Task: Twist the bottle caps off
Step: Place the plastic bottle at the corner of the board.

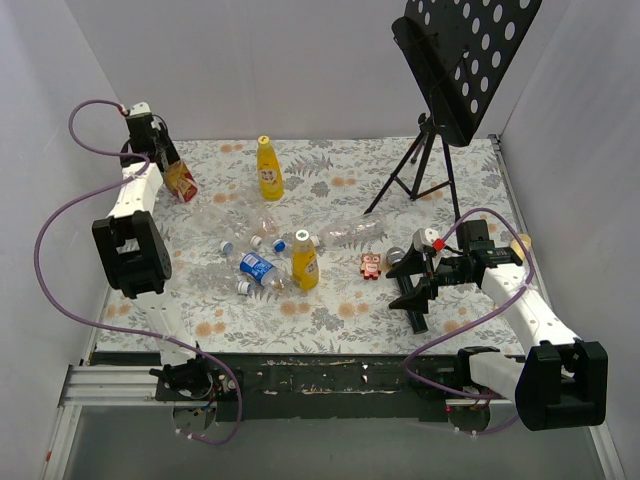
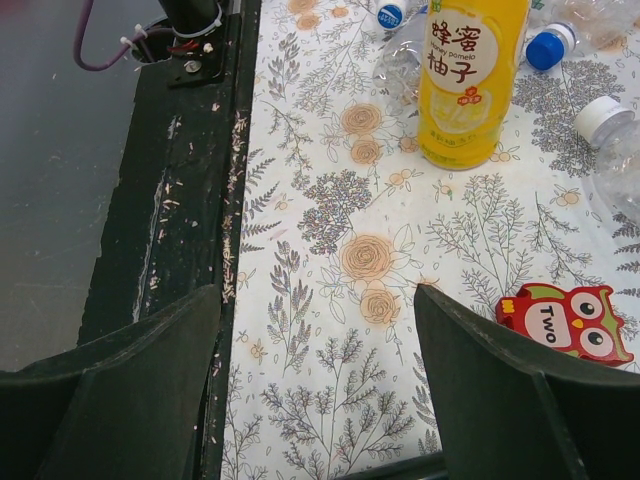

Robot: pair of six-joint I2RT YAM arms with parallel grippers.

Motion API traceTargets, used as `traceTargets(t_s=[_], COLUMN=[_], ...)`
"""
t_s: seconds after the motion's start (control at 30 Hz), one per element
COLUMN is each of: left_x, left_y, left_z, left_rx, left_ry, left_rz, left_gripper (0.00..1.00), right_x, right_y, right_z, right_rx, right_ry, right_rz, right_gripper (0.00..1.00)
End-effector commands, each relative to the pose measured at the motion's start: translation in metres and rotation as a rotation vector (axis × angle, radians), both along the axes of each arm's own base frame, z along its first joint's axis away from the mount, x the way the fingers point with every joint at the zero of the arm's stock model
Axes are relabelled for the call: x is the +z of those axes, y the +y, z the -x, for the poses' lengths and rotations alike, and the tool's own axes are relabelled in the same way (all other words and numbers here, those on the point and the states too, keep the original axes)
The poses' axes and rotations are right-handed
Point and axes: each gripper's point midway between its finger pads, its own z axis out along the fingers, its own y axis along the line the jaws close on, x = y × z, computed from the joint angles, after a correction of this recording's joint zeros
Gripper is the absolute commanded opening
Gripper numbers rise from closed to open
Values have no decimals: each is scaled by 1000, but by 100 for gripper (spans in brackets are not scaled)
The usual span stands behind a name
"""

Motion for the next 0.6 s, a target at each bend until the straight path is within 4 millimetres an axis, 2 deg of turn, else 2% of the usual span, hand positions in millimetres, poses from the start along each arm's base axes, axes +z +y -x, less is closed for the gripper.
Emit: traceTargets(t_s=[0.0, 0.2, 0.57], left_x=[15, 25, 56], left_y=[-17, -13, -15], left_z=[-9, -5, 2], left_rx=[-35, -5, 3], left_ry=[-16, -26, -68], left_rz=[-87, -105, -94], left_gripper=[27, 55, 74], right_x=[8, 8, 8], right_y=[0, 0, 0], right_z=[-4, -4, -4], right_rx=[2, 3, 1], right_ry=[-27, -30, -38], right_rz=[-15, -17, -12], right_gripper=[85, 85, 85])
